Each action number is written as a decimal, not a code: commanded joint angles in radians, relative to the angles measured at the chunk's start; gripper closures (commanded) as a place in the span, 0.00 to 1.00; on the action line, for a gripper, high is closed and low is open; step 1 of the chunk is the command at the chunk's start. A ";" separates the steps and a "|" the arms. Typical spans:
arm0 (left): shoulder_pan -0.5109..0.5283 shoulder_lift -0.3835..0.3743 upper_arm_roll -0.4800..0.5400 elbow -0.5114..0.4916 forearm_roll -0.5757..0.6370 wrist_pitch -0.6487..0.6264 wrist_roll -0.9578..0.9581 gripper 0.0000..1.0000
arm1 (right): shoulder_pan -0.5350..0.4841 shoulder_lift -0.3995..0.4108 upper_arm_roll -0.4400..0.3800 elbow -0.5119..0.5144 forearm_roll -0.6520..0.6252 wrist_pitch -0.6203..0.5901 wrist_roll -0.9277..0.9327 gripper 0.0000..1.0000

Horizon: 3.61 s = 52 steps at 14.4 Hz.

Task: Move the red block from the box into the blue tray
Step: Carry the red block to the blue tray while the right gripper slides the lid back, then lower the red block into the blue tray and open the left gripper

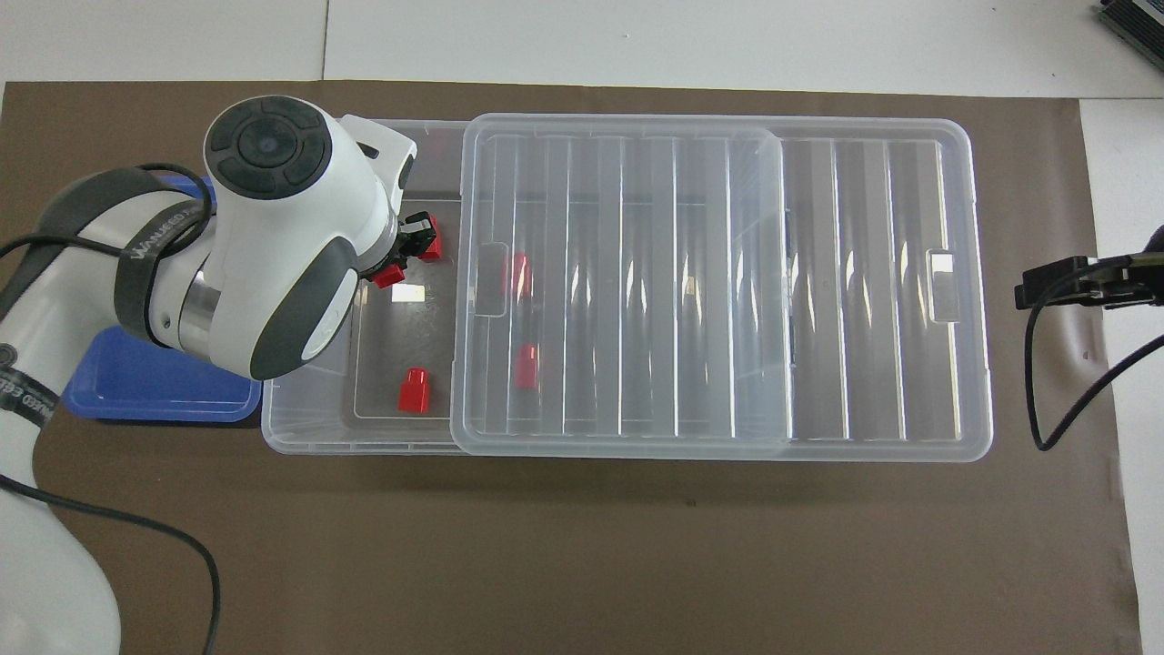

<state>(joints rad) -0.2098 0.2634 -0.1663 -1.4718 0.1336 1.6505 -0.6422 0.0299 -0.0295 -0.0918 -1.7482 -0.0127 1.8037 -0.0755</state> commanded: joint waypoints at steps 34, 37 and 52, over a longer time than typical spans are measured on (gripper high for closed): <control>0.494 -0.029 0.004 -0.717 -0.037 0.905 0.747 1.00 | 0.125 0.183 0.023 -0.050 0.141 0.224 -0.106 1.00; 0.494 -0.027 0.004 -0.716 -0.037 0.904 0.750 0.86 | 0.151 0.183 0.023 -0.050 0.160 0.227 -0.072 1.00; 0.441 -0.122 -0.034 -0.286 -0.037 0.222 0.751 0.00 | 0.180 0.177 0.027 -0.080 0.217 0.266 -0.056 1.00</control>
<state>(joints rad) 0.2395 0.1886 -0.1884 -1.8112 0.1127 1.9963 0.1131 0.2123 0.1539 -0.0741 -1.8020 0.1786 2.0378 -0.1450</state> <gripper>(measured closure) 0.000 0.991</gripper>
